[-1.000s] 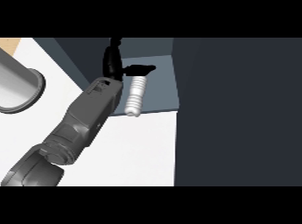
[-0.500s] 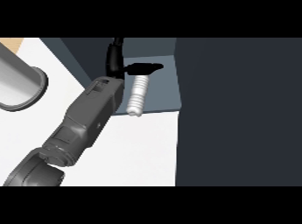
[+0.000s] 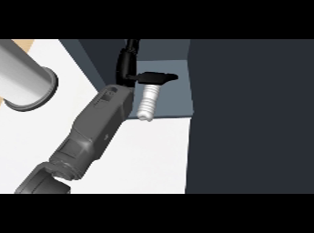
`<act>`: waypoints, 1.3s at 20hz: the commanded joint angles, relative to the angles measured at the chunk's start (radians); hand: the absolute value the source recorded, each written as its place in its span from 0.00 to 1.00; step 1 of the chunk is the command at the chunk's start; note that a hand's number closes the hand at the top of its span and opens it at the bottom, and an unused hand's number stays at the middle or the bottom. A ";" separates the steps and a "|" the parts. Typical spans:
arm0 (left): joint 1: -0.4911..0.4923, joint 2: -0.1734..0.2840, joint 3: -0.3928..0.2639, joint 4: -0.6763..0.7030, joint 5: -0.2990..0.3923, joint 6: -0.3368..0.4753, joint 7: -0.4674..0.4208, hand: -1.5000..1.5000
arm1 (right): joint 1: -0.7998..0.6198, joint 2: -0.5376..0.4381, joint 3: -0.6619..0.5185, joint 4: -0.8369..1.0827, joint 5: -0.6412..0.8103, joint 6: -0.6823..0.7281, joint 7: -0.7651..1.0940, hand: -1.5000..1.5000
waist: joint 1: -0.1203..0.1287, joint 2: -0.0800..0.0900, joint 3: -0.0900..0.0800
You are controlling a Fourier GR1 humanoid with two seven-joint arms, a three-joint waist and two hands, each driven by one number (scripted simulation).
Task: Pick up the bottled water, place it into the cabinet and close the cabinet
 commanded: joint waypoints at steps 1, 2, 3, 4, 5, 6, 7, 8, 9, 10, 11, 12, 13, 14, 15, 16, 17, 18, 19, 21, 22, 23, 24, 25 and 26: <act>0.113 0.041 0.018 -0.081 0.025 -0.066 -0.010 0.00 | -0.013 0.007 0.018 -0.029 0.036 -0.037 0.039 0.00 | 0.042 -0.016 -0.005; 0.130 0.042 0.004 -0.112 0.030 -0.080 0.010 0.00 | 0.040 -0.009 0.008 -0.049 -0.010 -0.010 0.024 0.00 | 0.047 -0.021 -0.005; 0.139 0.020 -0.004 -0.139 0.036 -0.055 0.011 0.00 | 0.011 -0.009 -0.025 0.016 0.000 -0.001 -0.020 0.00 | 0.048 -0.020 -0.004; 0.162 0.026 -0.017 -0.167 0.041 -0.072 0.004 0.00 | -0.006 0.003 -0.013 0.006 -0.007 -0.018 0.011 0.00 | 0.054 -0.021 -0.004; 0.182 0.023 -0.029 -0.194 0.054 -0.088 0.025 0.00 | 0.010 -0.010 -0.021 -0.029 -0.013 -0.019 0.029 0.00 | 0.062 -0.025 -0.005; 0.184 0.054 -0.034 -0.219 0.065 -0.106 0.031 0.00 | -0.025 -0.014 -0.050 0.018 -0.020 -0.009 0.011 0.00 | 0.068 -0.024 -0.004; 0.208 0.021 -0.060 -0.252 0.061 -0.071 0.049 0.00 | 0.030 -0.025 -0.024 0.002 -0.014 0.008 0.000 0.00 | 0.056 -0.024 -0.004; 0.253 0.010 -0.072 -0.274 0.063 -0.062 0.023 0.00 | 0.001 -0.002 0.005 0.002 0.007 -0.013 0.016 0.00 | 0.060 -0.023 -0.005; 0.284 0.037 -0.094 -0.337 0.062 -0.098 0.087 0.00 | 0.015 0.006 0.007 -0.028 0.014 -0.039 0.033 0.00 | 0.065 -0.026 -0.004; 0.325 0.054 -0.105 -0.373 0.070 -0.122 0.080 0.00 | 0.061 0.000 0.008 -0.024 0.014 -0.025 -0.001 0.00 | 0.079 -0.034 -0.004; 0.321 0.057 -0.115 -0.433 0.080 -0.115 0.132 0.00 | 0.045 0.008 0.030 -0.030 0.047 -0.041 0.011 0.00 | 0.069 -0.029 -0.004; 0.348 0.022 -0.138 -0.486 0.080 -0.082 0.140 0.00 | 0.029 -0.016 -0.013 -0.052 -0.010 -0.026 0.044 0.00 | 0.083 -0.033 -0.004; 0.345 0.030 -0.145 -0.534 0.092 -0.075 0.189 0.00 | 0.094 0.022 0.089 -0.075 0.072 -0.053 0.014 0.00 | 0.069 -0.032 -0.004; 0.425 0.035 -0.159 -0.576 0.100 -0.101 0.155 0.00 | 0.058 -0.004 0.012 -0.046 0.024 -0.036 0.013 0.00 | 0.084 -0.033 -0.004; 0.485 0.024 -0.178 -0.604 0.093 -0.084 0.133 0.00 | 0.085 -0.025 -0.002 -0.051 -0.006 -0.004 -0.007 0.00 | 0.072 -0.029 -0.004; 0.460 0.051 -0.176 -0.687 0.113 -0.070 0.224 0.00 | 0.093 -0.005 0.024 -0.041 0.015 -0.018 -0.020 0.00 | 0.074 -0.031 -0.004; 0.505 0.047 -0.206 -0.744 0.110 -0.080 0.235 0.00 | 0.043 0.015 0.029 -0.010 0.035 -0.040 -0.004 0.00 | 0.093 -0.033 -0.004; 0.556 0.042 -0.229 -0.810 0.102 -0.056 0.247 0.00 | 0.088 -0.015 0.008 -0.078 -0.006 -0.029 0.023 0.00 | 0.081 -0.032 -0.004; 0.584 0.061 -0.239 -0.883 0.100 -0.038 0.282 0.00 | 0.074 -0.006 0.017 -0.022 0.021 -0.016 -0.029 0.00 | 0.077 -0.030 -0.003; 0.663 0.109 -0.257 -1.011 0.109 -0.063 0.316 0.00 | 0.053 0.011 0.040 -0.034 0.037 -0.047 0.014 0.00 | 0.086 -0.028 -0.004; 0.733 0.067 -0.306 -1.080 0.088 -0.016 0.315 0.00 | 0.078 0.005 0.063 -0.054 0.058 -0.043 0.005 0.00 | 0.075 -0.027 -0.004; 0.777 0.091 -0.322 -1.166 0.088 -0.017 0.342 0.00 | 0.064 -0.007 0.016 -0.011 0.030 -0.023 -0.027 0.00 | 0.073 -0.026 -0.003; 0.826 0.088 -0.345 -1.236 0.074 0.024 0.358 0.00 | 0.085 -0.021 0.022 -0.060 0.012 -0.013 -0.012 0.00 | 0.072 -0.027 -0.003; 0.865 0.083 -0.371 -1.291 0.070 0.035 0.383 0.00 | 0.094 0.004 0.089 -0.081 0.082 -0.050 0.001 0.00 | 0.057 -0.022 -0.004; 0.938 0.136 -0.374 -1.370 0.081 0.003 0.382 0.00 | 0.048 0.014 0.058 -0.027 0.053 -0.040 -0.018 0.00 | 0.066 -0.021 -0.004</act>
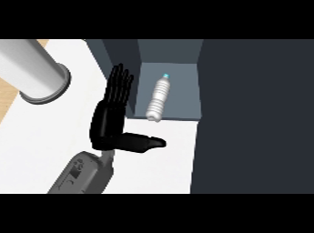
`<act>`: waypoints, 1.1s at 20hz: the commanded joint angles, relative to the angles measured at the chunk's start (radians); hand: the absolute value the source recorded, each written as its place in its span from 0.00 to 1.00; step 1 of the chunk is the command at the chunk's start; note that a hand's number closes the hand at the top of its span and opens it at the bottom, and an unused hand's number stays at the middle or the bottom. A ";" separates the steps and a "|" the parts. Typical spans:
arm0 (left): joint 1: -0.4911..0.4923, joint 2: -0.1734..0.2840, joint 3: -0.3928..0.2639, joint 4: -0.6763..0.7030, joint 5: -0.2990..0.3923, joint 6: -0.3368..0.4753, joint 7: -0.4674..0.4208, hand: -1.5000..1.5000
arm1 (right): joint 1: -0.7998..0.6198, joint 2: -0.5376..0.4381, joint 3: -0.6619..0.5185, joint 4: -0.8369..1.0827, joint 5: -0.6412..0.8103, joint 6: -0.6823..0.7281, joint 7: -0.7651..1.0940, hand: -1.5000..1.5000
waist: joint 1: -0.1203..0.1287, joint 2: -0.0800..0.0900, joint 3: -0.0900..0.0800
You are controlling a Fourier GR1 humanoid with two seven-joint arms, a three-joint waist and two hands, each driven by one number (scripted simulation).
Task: Pick up the bottled water, place it into the cabinet and close the cabinet
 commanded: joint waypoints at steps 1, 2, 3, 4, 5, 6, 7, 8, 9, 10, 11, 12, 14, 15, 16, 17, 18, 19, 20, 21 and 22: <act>0.187 0.042 -0.095 -0.285 -0.053 0.069 0.078 0.00 | -0.010 -0.004 0.032 -0.034 0.032 -0.012 0.016 0.00 | -0.020 0.007 -0.001; 0.257 0.058 -0.128 -0.376 -0.030 0.062 0.108 0.00 | -0.007 -0.044 -0.024 -0.013 0.013 0.025 -0.010 0.00 | -0.002 0.001 0.000; 0.260 0.080 -0.118 -0.387 -0.029 0.041 0.114 0.00 | -0.049 -0.045 0.017 0.027 0.051 0.036 0.003 0.00 | -0.017 0.008 -0.001; 0.317 0.097 -0.148 -0.439 -0.044 0.047 0.103 0.00 | 0.013 -0.072 0.056 -0.061 0.085 0.043 0.009 0.00 | -0.018 0.005 -0.001; 0.362 0.122 -0.147 -0.518 -0.034 0.054 0.121 0.00 | 0.026 -0.082 0.069 -0.045 0.119 0.044 0.004 0.00 | -0.013 0.003 -0.001; 0.381 0.152 -0.150 -0.561 -0.039 0.046 0.137 0.00 | 0.025 -0.131 0.024 -0.059 0.056 0.090 0.026 1.00 | -0.017 0.006 -0.001; 0.408 0.141 -0.188 -0.616 -0.060 0.080 0.152 0.00 | 0.006 -0.120 0.066 -0.016 0.115 0.082 0.022 1.00 | -0.014 0.006 -0.001; 0.497 0.177 -0.194 -0.642 -0.060 0.045 0.088 0.00 | -0.045 -0.132 0.026 0.007 0.077 0.101 0.040 1.00 | -0.008 0.009 -0.001; 0.457 0.168 -0.124 -0.561 -0.033 0.019 0.049 0.00 | 0.027 -0.174 0.114 -0.062 0.118 0.138 0.058 1.00 | -0.026 0.010 -0.002; 0.549 0.188 -0.185 -0.683 -0.053 0.046 0.068 0.00 | 0.005 -0.174 0.110 -0.079 0.133 0.126 0.079 1.00 | -0.013 0.007 -0.002; 0.560 0.189 -0.171 -0.681 -0.078 0.075 0.057 0.00 | -0.023 -0.187 0.126 -0.093 0.151 0.143 0.090 1.00 | -0.013 0.008 -0.002; 0.554 0.247 -0.103 -0.769 -0.035 0.057 0.115 0.00 | -0.013 -0.197 0.140 -0.098 0.161 0.155 0.078 1.00 | -0.016 0.008 -0.002; 0.641 0.239 -0.108 -0.741 -0.041 0.031 0.015 0.00 | -0.025 -0.204 0.185 -0.066 0.195 0.183 0.035 1.00 | -0.021 0.008 -0.002; 0.650 0.254 -0.093 -0.784 -0.036 0.041 0.038 0.00 | 0.001 -0.205 0.251 -0.139 0.213 0.170 0.103 1.00 | -0.021 0.007 -0.002; 0.691 0.267 -0.071 -0.740 -0.010 -0.019 -0.030 0.00 | -0.064 -0.196 0.229 -0.109 0.191 0.171 0.138 1.00 | -0.016 0.012 -0.003; 0.747 0.296 -0.067 -0.823 -0.005 -0.015 -0.018 0.00 | -0.050 -0.171 0.280 -0.132 0.246 0.137 0.146 1.00 | -0.014 0.008 -0.003; 0.796 0.330 -0.014 -0.831 0.038 -0.043 -0.027 0.00 | -0.016 -0.203 0.290 -0.184 0.234 0.157 0.144 1.00 | -0.009 0.005 -0.004; 0.762 0.317 0.007 -0.826 0.050 -0.034 -0.002 0.00 | -0.036 -0.208 0.300 -0.158 0.269 0.161 0.119 1.00 | -0.025 0.009 -0.003; 0.792 0.311 -0.030 -0.858 0.017 -0.020 -0.009 0.00 | -0.036 -0.180 0.359 -0.183 0.300 0.137 0.152 1.00 | -0.022 0.008 -0.003; 0.853 0.342 0.008 -0.875 0.063 -0.066 -0.035 0.00 | -0.036 -0.186 0.355 -0.177 0.307 0.139 0.144 1.00 | -0.015 0.006 -0.003; 0.878 0.367 0.055 -0.889 0.105 -0.101 -0.041 0.00 | -0.038 -0.167 0.376 -0.196 0.329 0.117 0.163 1.00 | -0.012 0.006 -0.004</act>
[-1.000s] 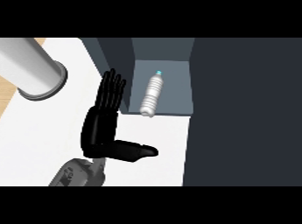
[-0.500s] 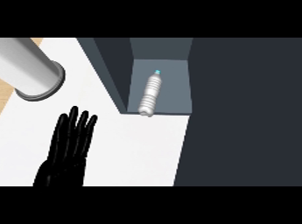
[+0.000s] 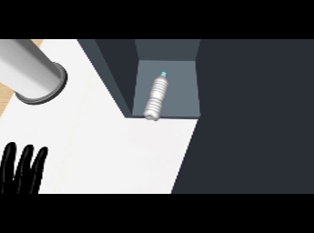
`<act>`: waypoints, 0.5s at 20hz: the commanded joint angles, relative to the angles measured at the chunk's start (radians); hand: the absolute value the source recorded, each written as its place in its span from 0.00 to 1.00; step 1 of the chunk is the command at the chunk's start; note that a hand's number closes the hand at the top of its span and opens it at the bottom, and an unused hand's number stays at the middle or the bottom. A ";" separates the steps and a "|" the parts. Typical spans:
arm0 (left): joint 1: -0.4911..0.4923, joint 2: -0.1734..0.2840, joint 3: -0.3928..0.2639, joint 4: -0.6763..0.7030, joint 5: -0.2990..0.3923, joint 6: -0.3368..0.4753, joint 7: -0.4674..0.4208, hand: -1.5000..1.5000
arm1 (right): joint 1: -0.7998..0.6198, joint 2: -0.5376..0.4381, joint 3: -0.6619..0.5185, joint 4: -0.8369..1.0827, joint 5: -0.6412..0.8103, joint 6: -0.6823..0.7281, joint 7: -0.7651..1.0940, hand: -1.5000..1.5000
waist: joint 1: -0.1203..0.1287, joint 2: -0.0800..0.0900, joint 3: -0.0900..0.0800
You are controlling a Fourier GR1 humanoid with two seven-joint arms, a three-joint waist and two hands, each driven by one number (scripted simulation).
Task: Pick up the bottled water, place it into the cabinet and close the cabinet
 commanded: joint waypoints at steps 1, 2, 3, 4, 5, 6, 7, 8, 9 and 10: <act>0.111 0.027 0.023 -0.076 0.035 -0.041 -0.033 0.00 | -0.038 0.049 0.207 -0.073 0.074 0.011 0.061 1.00 | 0.006 -0.015 -0.006; 0.157 0.064 0.063 -0.094 0.056 -0.076 -0.047 0.00 | -0.030 0.024 0.179 -0.112 0.061 0.020 0.080 1.00 | 0.010 -0.015 -0.007; 0.174 0.059 0.070 -0.126 0.062 -0.075 -0.054 0.00 | -0.053 0.070 0.213 -0.063 0.077 -0.002 0.090 1.00 | 0.017 -0.015 -0.007; 0.167 0.065 0.102 -0.066 0.101 -0.123 -0.073 0.00 | -0.073 0.062 0.228 -0.067 0.107 0.009 0.107 1.00 | 0.013 -0.013 -0.008; 0.197 0.092 0.126 -0.132 0.126 -0.122 -0.041 0.00 | -0.058 0.076 0.242 -0.068 0.115 -0.004 0.099 1.00 | 0.014 -0.016 -0.007; 0.181 0.089 0.152 -0.076 0.152 -0.148 -0.051 0.00 | -0.109 0.105 0.238 -0.051 0.100 -0.004 0.138 1.00 | 0.022 -0.009 -0.008; 0.216 0.084 0.134 -0.110 0.141 -0.150 -0.061 0.00 | -0.079 0.087 0.248 -0.071 0.090 0.011 0.138 1.00 | 0.021 -0.013 -0.007; 0.211 0.102 0.196 -0.084 0.176 -0.193 -0.082 0.00 | -0.102 0.103 0.234 -0.066 0.080 0.005 0.156 1.00 | 0.024 -0.011 -0.008; 0.244 0.098 0.164 -0.103 0.159 -0.190 -0.077 0.00 | -0.168 0.161 0.254 0.010 0.094 -0.014 0.178 1.00 | 0.040 -0.009 -0.007; 0.285 0.099 0.185 -0.093 0.176 -0.239 -0.121 0.00 | -0.151 0.161 0.258 -0.029 0.070 -0.015 0.205 1.00 | 0.039 -0.013 -0.008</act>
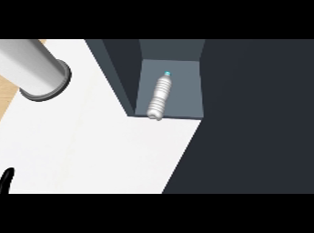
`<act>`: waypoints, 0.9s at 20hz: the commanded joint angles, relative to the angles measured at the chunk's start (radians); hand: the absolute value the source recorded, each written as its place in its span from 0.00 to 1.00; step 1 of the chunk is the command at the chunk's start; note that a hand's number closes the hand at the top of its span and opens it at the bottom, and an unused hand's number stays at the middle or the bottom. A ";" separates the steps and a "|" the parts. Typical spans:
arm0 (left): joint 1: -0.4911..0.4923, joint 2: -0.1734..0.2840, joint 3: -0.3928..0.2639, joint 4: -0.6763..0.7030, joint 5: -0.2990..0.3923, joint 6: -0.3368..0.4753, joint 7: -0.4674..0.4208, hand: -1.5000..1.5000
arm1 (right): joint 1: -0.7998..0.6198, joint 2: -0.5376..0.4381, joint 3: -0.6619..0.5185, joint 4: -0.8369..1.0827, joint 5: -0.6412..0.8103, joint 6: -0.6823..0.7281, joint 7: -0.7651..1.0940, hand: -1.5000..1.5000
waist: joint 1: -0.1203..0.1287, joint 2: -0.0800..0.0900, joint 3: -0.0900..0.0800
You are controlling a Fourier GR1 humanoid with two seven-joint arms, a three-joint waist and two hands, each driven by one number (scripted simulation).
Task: Pick up the bottled water, place it into the cabinet and close the cabinet
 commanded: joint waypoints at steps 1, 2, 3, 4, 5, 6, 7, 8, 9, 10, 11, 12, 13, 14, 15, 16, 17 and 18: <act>0.057 0.029 0.103 0.007 0.101 -0.088 -0.033 0.00 | -0.058 0.125 0.189 -0.025 -0.028 -0.011 0.096 1.00 | -0.002 -0.014 -0.007; 0.064 0.045 0.119 -0.007 0.108 -0.099 -0.023 0.00 | -0.106 0.171 0.190 -0.003 -0.035 -0.024 0.120 1.00 | 0.009 -0.012 -0.007; 0.078 0.021 0.099 0.014 0.106 -0.117 -0.050 0.00 | -0.133 0.199 0.192 0.053 -0.038 -0.052 0.111 1.00 | 0.006 -0.012 -0.006; 0.106 0.044 0.135 -0.013 0.120 -0.130 -0.042 0.00 | -0.151 0.200 0.194 0.046 -0.060 -0.066 0.147 1.00 | 0.008 -0.012 -0.005; 0.114 0.062 0.176 -0.041 0.151 -0.137 -0.025 0.00 | -0.192 0.201 0.185 0.067 -0.075 -0.090 0.155 1.00 | 0.008 -0.011 -0.005; 0.115 0.054 0.171 0.012 0.157 -0.186 -0.057 0.00 | -0.250 0.202 0.170 0.070 -0.107 -0.129 0.181 1.00 | 0.012 -0.009 -0.006; 0.153 0.065 0.191 -0.041 0.171 -0.180 -0.038 0.00 | -0.276 0.203 0.174 0.017 -0.106 -0.149 0.248 1.00 | 0.013 -0.012 -0.005; 0.158 0.066 0.225 -0.006 0.192 -0.220 -0.063 0.00 | -0.320 0.204 0.164 0.075 -0.122 -0.168 0.243 1.00 | 0.012 -0.011 -0.005; 0.186 0.072 0.261 0.012 0.199 -0.251 -0.083 0.00 | -0.360 0.204 0.135 0.137 -0.145 -0.191 0.212 1.00 | 0.015 -0.011 -0.004; 0.177 0.062 0.216 -0.006 0.197 -0.252 -0.067 0.00 | -0.430 0.205 0.151 0.122 -0.164 -0.250 0.275 1.00 | 0.014 -0.008 -0.005; 0.214 0.062 0.249 0.013 0.215 -0.293 -0.089 0.00 | -0.468 0.205 0.117 0.141 -0.189 -0.252 0.277 1.00 | 0.013 -0.010 -0.004; 0.231 0.054 0.260 0.014 0.209 -0.300 -0.095 0.00 | -0.521 0.205 0.091 0.132 -0.226 -0.256 0.319 1.00 | 0.005 -0.010 -0.004; 0.246 0.089 0.326 0.015 0.272 -0.337 -0.083 0.00 | -0.575 0.206 0.106 0.218 -0.229 -0.319 0.281 1.00 | 0.014 -0.009 -0.004; 0.236 0.084 0.342 0.072 0.285 -0.389 -0.106 0.00 | -0.629 0.206 0.076 0.220 -0.250 -0.334 0.311 1.00 | 0.002 -0.010 -0.005; 0.251 0.053 0.331 0.053 0.255 -0.368 -0.113 0.00 | -0.687 0.206 0.037 0.216 -0.306 -0.364 0.344 1.00 | -0.002 -0.010 -0.004; 0.304 0.046 0.315 0.004 0.220 -0.384 -0.121 0.00 | -0.744 0.206 -0.052 0.246 -0.349 -0.330 0.349 1.00 | 0.007 -0.010 -0.003; 0.300 0.090 0.411 0.046 0.322 -0.444 -0.112 0.00 | -0.771 0.206 -0.049 0.287 -0.361 -0.360 0.343 1.00 | 0.003 -0.010 -0.004; 0.309 0.060 0.404 0.015 0.298 -0.409 -0.107 0.00 | -0.810 0.206 -0.097 0.274 -0.419 -0.351 0.382 1.00 | -0.006 -0.010 -0.003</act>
